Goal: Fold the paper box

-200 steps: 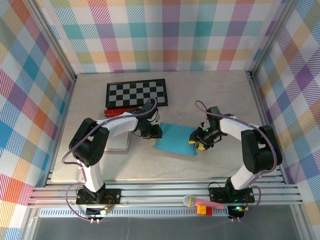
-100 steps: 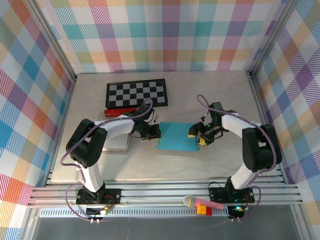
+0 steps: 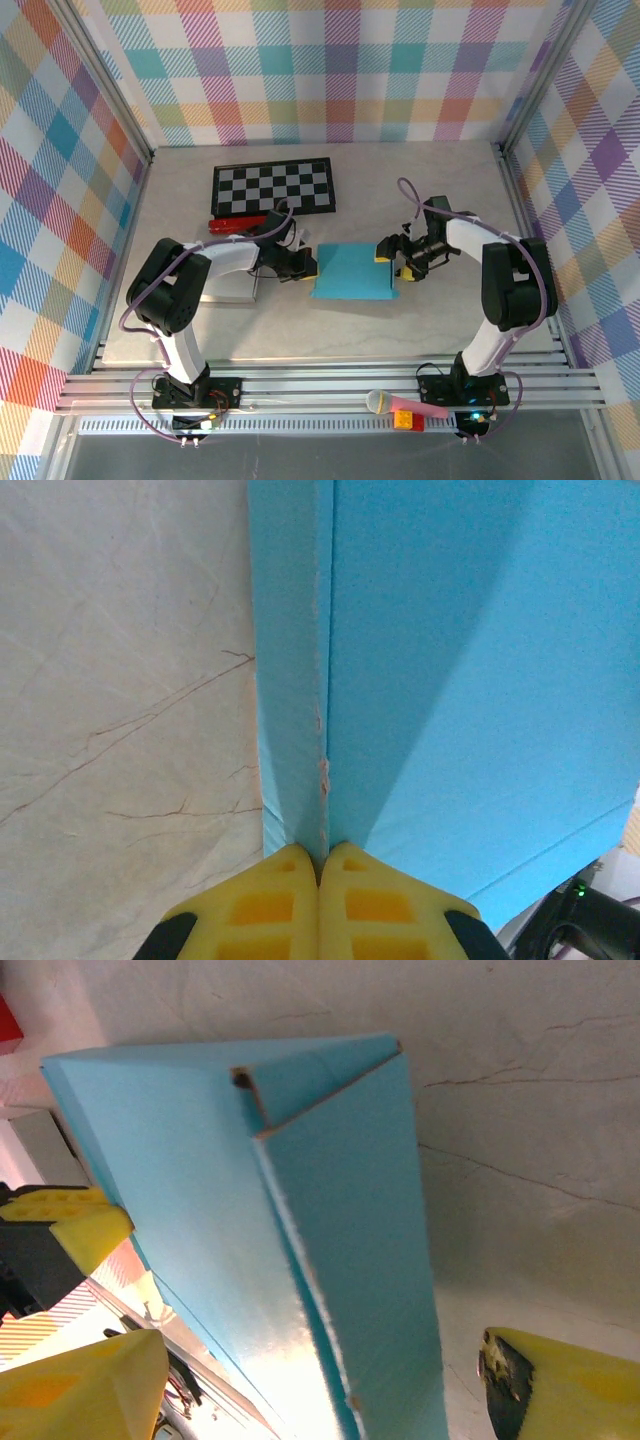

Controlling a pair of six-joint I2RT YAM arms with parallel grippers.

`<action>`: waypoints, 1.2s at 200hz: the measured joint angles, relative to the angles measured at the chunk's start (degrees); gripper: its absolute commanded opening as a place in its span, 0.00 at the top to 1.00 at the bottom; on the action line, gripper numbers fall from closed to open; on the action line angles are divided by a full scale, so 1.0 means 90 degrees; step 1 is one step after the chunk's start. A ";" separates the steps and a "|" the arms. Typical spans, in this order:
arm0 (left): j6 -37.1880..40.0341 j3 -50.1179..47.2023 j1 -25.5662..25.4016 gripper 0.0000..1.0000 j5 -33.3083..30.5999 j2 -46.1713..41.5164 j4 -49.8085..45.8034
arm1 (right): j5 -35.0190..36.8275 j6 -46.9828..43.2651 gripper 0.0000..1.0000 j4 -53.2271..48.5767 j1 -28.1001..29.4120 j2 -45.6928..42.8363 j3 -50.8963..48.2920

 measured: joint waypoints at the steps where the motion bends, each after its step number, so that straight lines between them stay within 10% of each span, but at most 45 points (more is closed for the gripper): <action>1: 0.0002 -0.0005 0.0002 0.97 0.0007 0.0000 0.0002 | -0.0005 -0.0002 0.18 0.0007 0.0000 -0.0002 -0.0005; 130: -0.0092 -0.0253 0.0138 0.76 -0.0284 -0.0476 0.0226 | -0.1530 0.1620 0.56 0.2125 0.0085 -0.0078 -0.0971; 240: 0.4133 0.0119 -0.1311 0.60 -0.1333 -0.2878 -0.1236 | -0.2399 0.2545 0.68 0.0430 -0.0024 -0.0080 -0.0056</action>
